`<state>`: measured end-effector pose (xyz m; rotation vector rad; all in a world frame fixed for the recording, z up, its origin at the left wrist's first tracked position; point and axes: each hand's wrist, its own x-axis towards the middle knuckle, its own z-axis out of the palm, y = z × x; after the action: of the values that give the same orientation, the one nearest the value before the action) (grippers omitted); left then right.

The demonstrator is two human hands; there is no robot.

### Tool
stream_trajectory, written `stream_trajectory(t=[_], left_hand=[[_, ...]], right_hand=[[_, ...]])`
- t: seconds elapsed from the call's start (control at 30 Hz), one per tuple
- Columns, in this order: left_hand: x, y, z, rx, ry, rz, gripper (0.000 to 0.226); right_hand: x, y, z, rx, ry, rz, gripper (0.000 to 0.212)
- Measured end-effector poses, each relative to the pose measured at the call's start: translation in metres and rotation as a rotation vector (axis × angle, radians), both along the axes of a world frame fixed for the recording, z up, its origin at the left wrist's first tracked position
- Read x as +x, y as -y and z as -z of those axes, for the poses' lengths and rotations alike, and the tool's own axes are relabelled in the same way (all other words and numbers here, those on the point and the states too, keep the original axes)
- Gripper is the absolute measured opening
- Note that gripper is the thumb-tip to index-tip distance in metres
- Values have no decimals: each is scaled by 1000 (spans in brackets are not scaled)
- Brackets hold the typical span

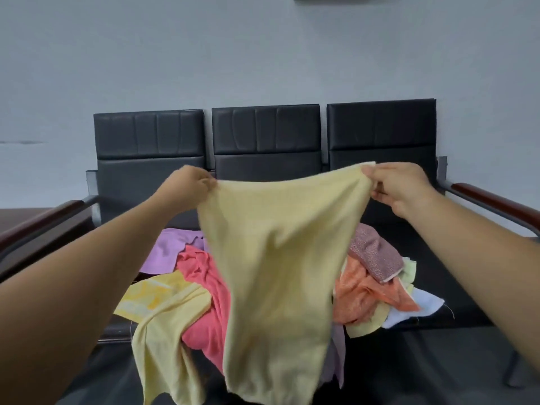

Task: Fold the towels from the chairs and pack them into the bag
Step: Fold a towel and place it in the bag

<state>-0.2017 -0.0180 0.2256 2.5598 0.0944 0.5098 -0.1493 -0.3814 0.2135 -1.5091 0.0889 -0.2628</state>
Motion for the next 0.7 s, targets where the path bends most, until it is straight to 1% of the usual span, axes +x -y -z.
stream_trajectory(t=[0.03,0.07,0.13,0.17,0.2,0.23,0.27,0.3,0.33,0.37,0.43,0.47,0.5,0.53,0.6,0.63,0.7], left_hand=[[-2,-2,2,156,-27,-12,22],[-5,-1,4,217,-59,-1,23],[-11,4,6,238,-100,43,21],[-12,6,7,183,-111,73,19],[-13,9,8,53,-114,111,16],[-16,13,9,-153,-119,169,16],[-19,17,8,-400,-135,241,20],[-22,22,6,-619,-159,313,24],[-24,28,3,-764,-184,380,24],[-27,34,-1,-857,-207,437,25],[-32,46,-6,-966,-260,551,31],[-34,50,-8,-986,-286,613,34],[-35,52,-9,-964,-297,666,37],[-36,55,-8,-886,-287,693,36],[-37,60,-8,-673,-216,665,27],[-38,63,-8,-601,-174,632,22],[-38,68,-10,-532,-112,596,15]], right_hand=[[0,1,4,-81,17,55,21],[1,1,6,-121,39,86,27],[0,1,10,-163,62,120,30],[-1,0,11,-187,72,132,26],[-2,-2,12,-220,86,140,16],[-3,-5,13,-261,106,134,7],[-6,-8,13,-302,137,118,3],[-10,-11,12,-340,168,98,4],[-12,-15,11,-370,196,81,5],[-14,-18,10,-387,215,64,5],[-16,-27,11,-390,226,6,9],[-19,-32,11,-376,230,-28,14],[-21,-36,11,-350,238,-62,17],[-23,-41,11,-325,247,-96,17],[-31,-52,12,-289,265,-186,15],[-37,-58,12,-273,262,-244,20],[-48,-71,10,-239,237,-381,24]])
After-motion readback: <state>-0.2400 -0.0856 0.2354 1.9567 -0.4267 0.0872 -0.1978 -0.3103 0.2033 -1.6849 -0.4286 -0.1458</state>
